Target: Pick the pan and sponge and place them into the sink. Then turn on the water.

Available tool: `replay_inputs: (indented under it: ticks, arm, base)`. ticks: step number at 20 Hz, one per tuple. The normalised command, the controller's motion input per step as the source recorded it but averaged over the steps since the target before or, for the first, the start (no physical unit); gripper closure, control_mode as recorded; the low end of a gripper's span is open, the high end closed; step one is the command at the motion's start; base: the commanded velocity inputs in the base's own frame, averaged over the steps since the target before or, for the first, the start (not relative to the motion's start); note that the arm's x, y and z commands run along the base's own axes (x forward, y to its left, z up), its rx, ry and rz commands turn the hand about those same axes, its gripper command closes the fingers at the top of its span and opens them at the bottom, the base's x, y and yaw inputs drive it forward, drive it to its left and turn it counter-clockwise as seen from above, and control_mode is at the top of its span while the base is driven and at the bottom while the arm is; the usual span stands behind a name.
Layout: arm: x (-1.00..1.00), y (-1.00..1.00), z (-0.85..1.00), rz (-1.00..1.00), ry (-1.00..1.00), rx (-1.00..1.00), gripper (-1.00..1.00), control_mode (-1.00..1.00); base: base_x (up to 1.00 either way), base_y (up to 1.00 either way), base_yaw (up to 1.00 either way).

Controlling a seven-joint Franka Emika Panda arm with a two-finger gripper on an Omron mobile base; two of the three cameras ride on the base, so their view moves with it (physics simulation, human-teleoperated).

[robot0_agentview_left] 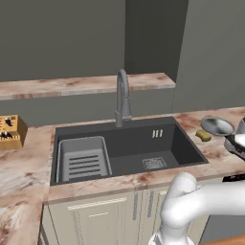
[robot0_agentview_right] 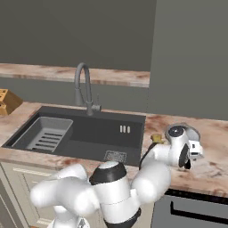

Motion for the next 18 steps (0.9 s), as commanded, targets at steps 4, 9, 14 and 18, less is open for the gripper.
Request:
replay_inputs:
  ticks: [4,9,14,18]
  arm:
    - [0.16,-0.43,-0.06,0.0,0.0,0.0,-1.0,-1.0]
    - [0.31,-0.38,-0.17,0.0,0.0,0.0,1.0,-1.0]
    - [0.38,0.15,-0.09,0.06,0.01,0.03,1.0,-1.0]
    - [0.16,0.69,-0.03,0.11,0.0,0.01,1.0,-1.0]
  base:
    - [0.0,0.0,0.0]
    - [0.0,0.0,0.0]
    - [0.0,0.0,0.0]
    - [0.0,0.0,0.0]
